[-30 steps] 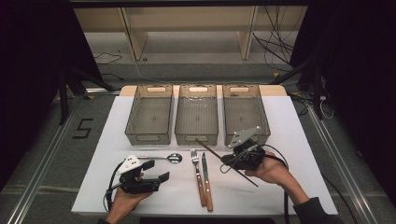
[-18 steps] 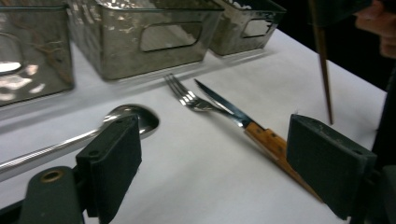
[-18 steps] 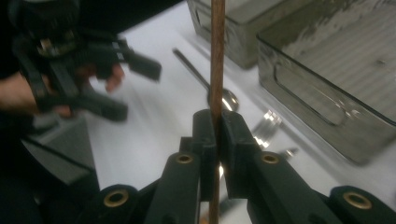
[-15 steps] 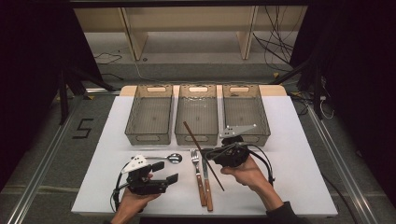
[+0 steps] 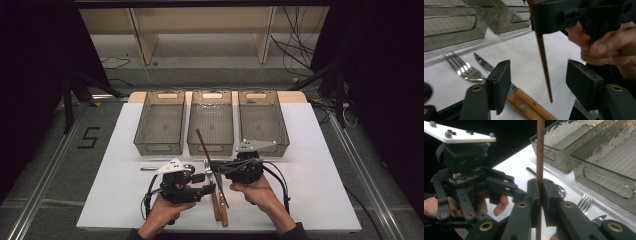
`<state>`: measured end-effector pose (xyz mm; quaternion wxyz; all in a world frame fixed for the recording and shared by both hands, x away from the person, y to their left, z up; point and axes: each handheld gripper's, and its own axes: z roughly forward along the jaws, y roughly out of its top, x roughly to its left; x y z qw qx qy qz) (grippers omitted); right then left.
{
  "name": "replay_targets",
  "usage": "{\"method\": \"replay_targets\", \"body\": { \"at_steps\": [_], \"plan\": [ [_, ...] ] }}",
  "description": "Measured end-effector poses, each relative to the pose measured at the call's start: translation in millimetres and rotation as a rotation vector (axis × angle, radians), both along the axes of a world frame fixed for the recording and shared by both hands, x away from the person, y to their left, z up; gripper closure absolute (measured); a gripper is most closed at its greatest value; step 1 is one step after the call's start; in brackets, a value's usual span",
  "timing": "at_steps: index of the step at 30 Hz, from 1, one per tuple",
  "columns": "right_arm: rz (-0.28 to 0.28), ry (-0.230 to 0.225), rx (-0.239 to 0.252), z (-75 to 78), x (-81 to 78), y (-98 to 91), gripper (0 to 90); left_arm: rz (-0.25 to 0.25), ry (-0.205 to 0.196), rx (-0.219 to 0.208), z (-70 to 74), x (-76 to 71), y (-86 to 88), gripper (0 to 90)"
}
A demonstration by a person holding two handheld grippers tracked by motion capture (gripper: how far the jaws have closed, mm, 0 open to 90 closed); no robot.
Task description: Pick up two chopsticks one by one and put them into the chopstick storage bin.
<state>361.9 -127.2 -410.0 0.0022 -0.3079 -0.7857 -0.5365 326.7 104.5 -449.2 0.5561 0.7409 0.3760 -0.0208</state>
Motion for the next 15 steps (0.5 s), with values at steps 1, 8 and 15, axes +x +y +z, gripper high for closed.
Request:
{"method": "replay_targets", "body": {
  "at_steps": [1,8,15],
  "plan": [
    [0.004,0.002,0.007,-0.8,0.2,0.5,85.2,-0.010,0.004,-0.008,0.1,1.3,-2.3,39.3],
    [0.018,0.008,0.014,-4.0,-2.6,5.3,85.2,-0.028,0.055,-0.040,-2.0,8.4,-8.9,59.8],
    [0.018,0.000,0.013,-4.9,-4.9,7.0,85.2,-0.004,0.084,-0.065,-2.6,11.0,-7.2,81.4]
  ]
}}
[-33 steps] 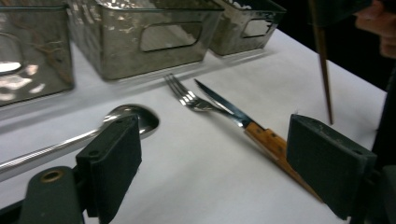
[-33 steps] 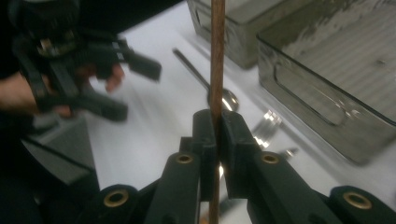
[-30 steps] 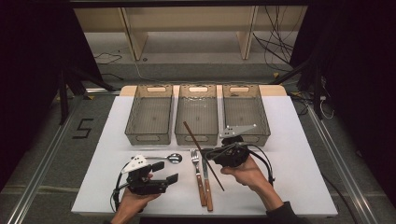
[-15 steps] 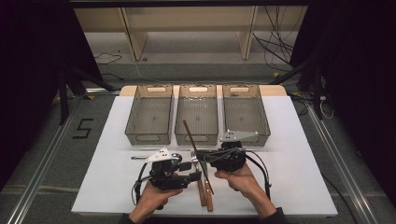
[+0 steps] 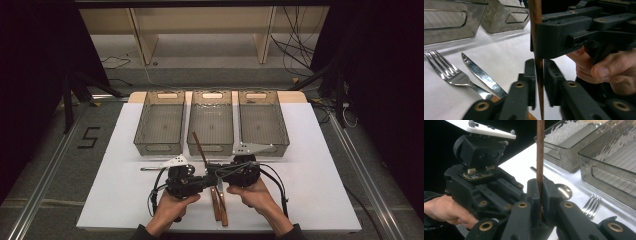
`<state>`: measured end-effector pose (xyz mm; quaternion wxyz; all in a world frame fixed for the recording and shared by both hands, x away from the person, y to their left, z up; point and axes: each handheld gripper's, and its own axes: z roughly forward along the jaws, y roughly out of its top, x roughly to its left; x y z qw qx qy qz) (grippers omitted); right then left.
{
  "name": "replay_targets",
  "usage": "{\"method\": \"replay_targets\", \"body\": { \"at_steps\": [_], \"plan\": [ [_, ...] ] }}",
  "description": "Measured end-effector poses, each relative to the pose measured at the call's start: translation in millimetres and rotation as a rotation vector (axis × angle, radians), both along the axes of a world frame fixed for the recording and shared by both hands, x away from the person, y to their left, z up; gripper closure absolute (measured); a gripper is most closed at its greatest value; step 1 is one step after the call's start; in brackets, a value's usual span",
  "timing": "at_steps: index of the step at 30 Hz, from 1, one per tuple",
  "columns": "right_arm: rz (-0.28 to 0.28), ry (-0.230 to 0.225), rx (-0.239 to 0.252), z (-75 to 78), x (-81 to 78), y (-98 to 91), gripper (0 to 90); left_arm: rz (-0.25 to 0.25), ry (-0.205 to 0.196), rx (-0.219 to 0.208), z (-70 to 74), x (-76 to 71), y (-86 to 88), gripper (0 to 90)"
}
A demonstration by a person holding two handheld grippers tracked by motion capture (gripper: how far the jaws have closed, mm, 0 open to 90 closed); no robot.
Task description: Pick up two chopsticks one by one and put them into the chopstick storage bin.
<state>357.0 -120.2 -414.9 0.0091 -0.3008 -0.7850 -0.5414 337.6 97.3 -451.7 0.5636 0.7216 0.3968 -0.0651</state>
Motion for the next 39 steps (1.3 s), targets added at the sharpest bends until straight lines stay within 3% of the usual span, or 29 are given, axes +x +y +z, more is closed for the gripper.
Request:
{"method": "replay_targets", "body": {
  "at_steps": [3,6,11,15,16,17,20,26,31,39],
  "plan": [
    [-0.003,-0.014,-0.003,0.8,-2.1,-1.1,85.0,-0.007,0.016,0.005,1.6,0.7,2.1,84.0],
    [-0.001,-0.013,0.025,1.5,-4.7,-3.1,83.9,-0.015,0.018,0.011,7.4,-1.4,2.0,84.5],
    [-0.009,-0.047,0.050,8.9,-10.7,-13.2,66.8,-0.007,0.019,0.030,12.6,2.3,11.7,84.6],
    [-0.036,-0.103,0.012,10.5,-19.3,-26.0,54.8,0.018,0.014,0.047,18.7,10.9,28.4,84.6],
    [-0.052,-0.140,-0.031,7.6,-24.7,-31.3,45.4,0.026,0.001,0.061,20.5,13.1,32.2,84.6],
    [-0.052,-0.140,-0.031,7.6,-24.7,-31.3,45.4,0.034,-0.012,0.078,22.5,15.4,36.2,84.6],
    [-0.087,-0.159,-0.092,-1.9,-33.9,-41.2,37.2,0.050,-0.022,0.118,30.3,22.4,47.6,84.6],
    [-0.141,-0.148,-0.154,-20.3,-42.0,-54.5,32.1,0.088,-0.042,0.169,47.9,41.7,73.0,84.5],
    [-0.171,-0.143,-0.162,-32.8,-44.7,-63.2,29.6,0.108,-0.054,0.215,61.5,59.0,87.3,84.5],
    [-0.172,-0.168,-0.195,-37.6,-52.2,-66.5,26.5,0.146,-0.029,0.243,86.8,90.6,102.3,84.5]
  ]
}}
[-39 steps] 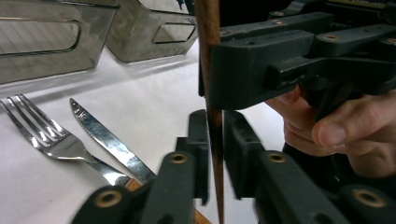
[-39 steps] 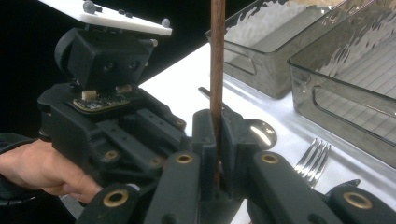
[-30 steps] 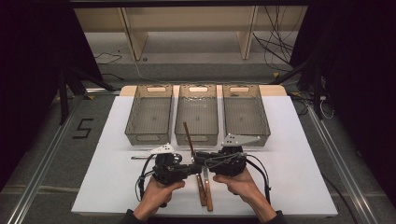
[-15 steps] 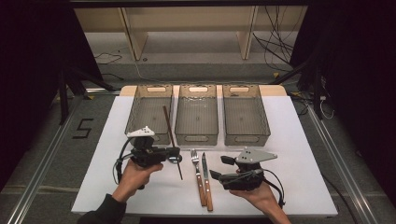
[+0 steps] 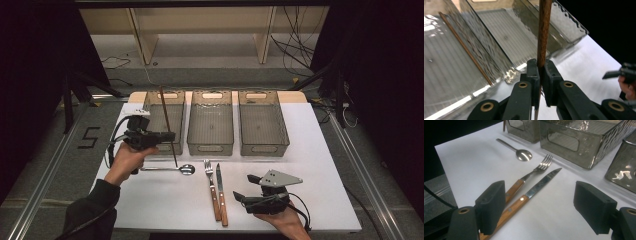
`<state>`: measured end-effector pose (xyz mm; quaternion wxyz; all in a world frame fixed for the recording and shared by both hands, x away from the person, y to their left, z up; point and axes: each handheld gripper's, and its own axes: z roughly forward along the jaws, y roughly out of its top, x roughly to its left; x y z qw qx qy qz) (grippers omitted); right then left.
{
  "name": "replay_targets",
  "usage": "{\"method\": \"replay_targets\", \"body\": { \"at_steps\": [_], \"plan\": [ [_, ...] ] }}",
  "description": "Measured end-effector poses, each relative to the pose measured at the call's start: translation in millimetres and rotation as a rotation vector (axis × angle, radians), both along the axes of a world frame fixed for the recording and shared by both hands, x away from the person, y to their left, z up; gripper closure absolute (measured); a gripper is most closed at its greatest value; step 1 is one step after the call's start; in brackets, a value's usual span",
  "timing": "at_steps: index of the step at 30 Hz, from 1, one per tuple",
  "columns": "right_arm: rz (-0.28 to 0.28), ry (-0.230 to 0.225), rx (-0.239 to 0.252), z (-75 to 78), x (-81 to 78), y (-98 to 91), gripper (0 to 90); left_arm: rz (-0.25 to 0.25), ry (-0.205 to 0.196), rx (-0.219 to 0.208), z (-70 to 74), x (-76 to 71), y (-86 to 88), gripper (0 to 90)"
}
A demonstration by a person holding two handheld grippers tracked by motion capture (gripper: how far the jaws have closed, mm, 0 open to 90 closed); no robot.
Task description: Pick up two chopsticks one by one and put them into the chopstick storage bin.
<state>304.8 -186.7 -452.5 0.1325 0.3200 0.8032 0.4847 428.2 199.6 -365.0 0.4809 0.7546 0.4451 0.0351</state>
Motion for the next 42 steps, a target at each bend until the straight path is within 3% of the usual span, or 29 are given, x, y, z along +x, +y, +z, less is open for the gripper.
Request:
{"method": "replay_targets", "body": {
  "at_steps": [13,17,29,32,42],
  "plan": [
    [-0.008,-0.013,0.006,-0.6,-4.0,-3.3,24.4,0.058,0.007,0.013,32.8,44.1,13.5,84.5],
    [-0.006,-0.011,0.007,0.0,-5.8,-3.9,23.8,0.083,0.016,0.045,37.1,56.6,14.2,84.5],
    [0.003,-0.020,0.002,0.6,-7.5,-4.0,23.6,0.157,0.063,0.114,21.9,89.1,11.9,84.4],
    [0.004,-0.020,0.004,0.8,-8.0,-4.1,23.6,0.172,0.079,0.158,13.8,95.1,11.8,84.4],
    [0.013,-0.014,-0.003,-0.3,-8.3,-3.3,23.7,0.200,0.161,0.182,-12.5,106.9,13.1,84.2]
  ]
}}
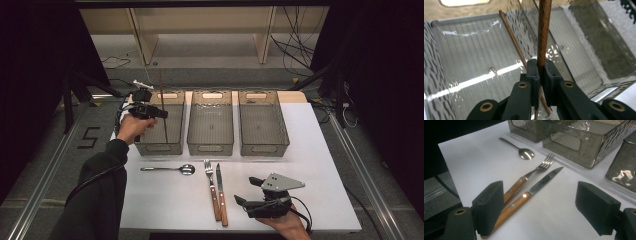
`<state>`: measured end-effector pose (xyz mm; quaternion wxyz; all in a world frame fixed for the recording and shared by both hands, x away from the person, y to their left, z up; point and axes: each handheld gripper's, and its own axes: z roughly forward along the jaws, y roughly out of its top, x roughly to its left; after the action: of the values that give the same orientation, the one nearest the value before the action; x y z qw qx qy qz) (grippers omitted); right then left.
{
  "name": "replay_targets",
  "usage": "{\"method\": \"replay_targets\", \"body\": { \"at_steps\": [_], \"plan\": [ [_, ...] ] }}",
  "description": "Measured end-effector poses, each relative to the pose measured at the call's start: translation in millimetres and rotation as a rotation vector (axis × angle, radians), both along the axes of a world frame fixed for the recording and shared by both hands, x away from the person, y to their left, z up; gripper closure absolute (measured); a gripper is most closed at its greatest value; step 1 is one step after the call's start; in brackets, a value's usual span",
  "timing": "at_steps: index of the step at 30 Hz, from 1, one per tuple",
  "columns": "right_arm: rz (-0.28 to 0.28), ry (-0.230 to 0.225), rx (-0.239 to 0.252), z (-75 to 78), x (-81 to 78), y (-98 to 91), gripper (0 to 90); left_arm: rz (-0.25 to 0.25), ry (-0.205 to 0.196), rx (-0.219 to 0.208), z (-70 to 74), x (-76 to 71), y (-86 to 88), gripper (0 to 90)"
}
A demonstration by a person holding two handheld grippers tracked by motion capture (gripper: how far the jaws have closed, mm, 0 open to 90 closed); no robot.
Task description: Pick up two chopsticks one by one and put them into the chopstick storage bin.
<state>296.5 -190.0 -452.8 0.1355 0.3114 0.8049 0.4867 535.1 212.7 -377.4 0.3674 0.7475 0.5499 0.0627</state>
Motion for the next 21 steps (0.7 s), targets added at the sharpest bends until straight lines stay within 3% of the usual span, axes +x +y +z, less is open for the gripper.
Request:
{"method": "replay_targets", "body": {
  "at_steps": [9,14,21],
  "plan": [
    [0.003,0.000,-0.002,0.4,-0.5,-0.1,23.9,0.013,0.029,0.007,-12.6,4.5,-4.1,83.7],
    [0.007,0.001,-0.003,0.7,-0.8,-0.1,24.4,0.013,0.039,0.038,-20.0,6.4,-9.1,82.9],
    [0.008,0.003,-0.001,0.8,-0.7,-0.3,24.7,0.021,0.029,0.041,-23.2,5.0,-10.3,49.5]
  ]
}}
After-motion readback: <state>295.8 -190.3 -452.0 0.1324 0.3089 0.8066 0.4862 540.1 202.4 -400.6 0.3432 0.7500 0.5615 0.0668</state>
